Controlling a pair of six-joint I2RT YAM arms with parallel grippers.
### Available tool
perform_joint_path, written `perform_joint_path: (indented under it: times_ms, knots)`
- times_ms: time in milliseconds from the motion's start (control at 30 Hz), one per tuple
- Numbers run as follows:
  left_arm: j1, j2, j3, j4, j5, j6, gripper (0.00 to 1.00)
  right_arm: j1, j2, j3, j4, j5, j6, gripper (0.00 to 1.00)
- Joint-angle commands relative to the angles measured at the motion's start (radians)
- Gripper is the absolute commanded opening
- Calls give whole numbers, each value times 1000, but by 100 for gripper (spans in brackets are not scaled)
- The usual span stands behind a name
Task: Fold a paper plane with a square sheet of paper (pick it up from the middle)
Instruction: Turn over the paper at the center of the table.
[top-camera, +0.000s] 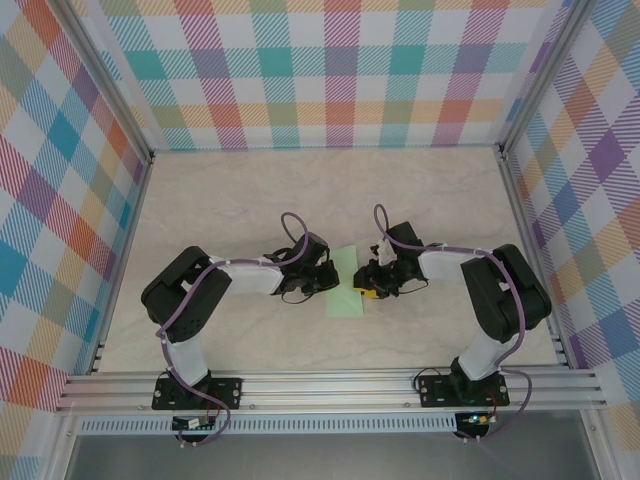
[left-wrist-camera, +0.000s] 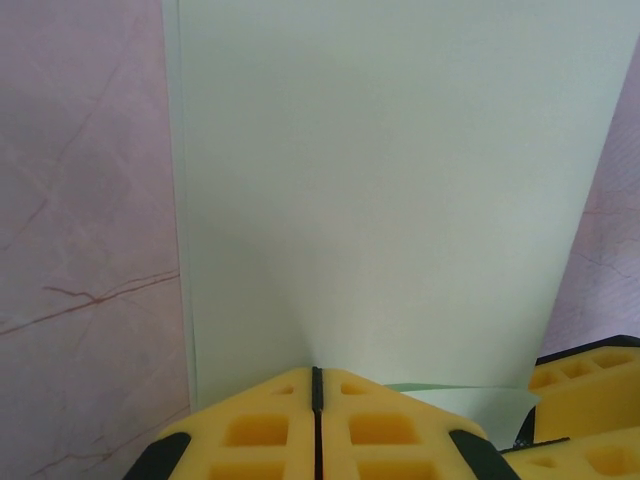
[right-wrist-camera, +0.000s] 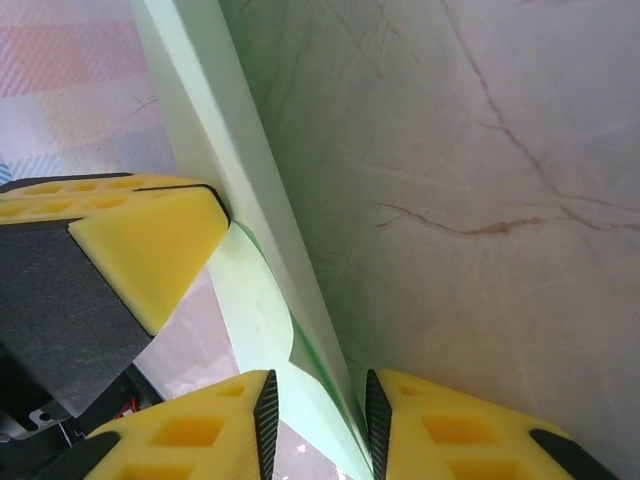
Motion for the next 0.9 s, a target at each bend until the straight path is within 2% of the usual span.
perform_joint_path:
  times_ms: [0,167,333,467,700,867]
  knots:
    - [-9,-32,-15,-81,-38,10,7,2,1,-11,6,-21,-23,33]
    - [-9,-63,-27,-76,-47,5,8,2,1,-18,14,-42,-47,33]
    - [-9,-57,-17,-64,-38,4,8,2,18,-23,56,-116,-54,33]
    - [-10,-45,-15,-40,-23,-4,8,2,22,-20,48,-105,-57,31]
    - [-10,-80,-20,-8,-6,-6,12,2,26,-6,24,-94,-76,20]
    - [-9,-196,-67,9,-51,-9,20,2,-5,16,-20,-81,-98,14]
